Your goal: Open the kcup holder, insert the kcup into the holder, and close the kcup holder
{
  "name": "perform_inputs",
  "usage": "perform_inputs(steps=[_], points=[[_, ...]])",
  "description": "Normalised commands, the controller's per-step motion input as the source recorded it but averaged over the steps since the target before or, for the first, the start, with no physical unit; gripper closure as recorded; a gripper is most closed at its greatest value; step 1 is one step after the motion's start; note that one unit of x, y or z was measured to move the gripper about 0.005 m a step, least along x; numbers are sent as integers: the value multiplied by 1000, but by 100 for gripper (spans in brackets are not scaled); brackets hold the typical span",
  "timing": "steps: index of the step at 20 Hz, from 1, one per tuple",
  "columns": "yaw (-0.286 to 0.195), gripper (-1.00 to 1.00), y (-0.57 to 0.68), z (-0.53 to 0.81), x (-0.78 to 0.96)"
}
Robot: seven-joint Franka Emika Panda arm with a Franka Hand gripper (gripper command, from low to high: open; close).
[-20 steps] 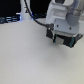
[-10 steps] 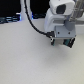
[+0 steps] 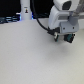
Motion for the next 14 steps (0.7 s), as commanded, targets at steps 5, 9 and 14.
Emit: perform_inputs(steps=[5,9,14], points=[[76,-100,421,6,-745],[76,-100,441,-18,-649],[83,-100,492,-112,-651]])
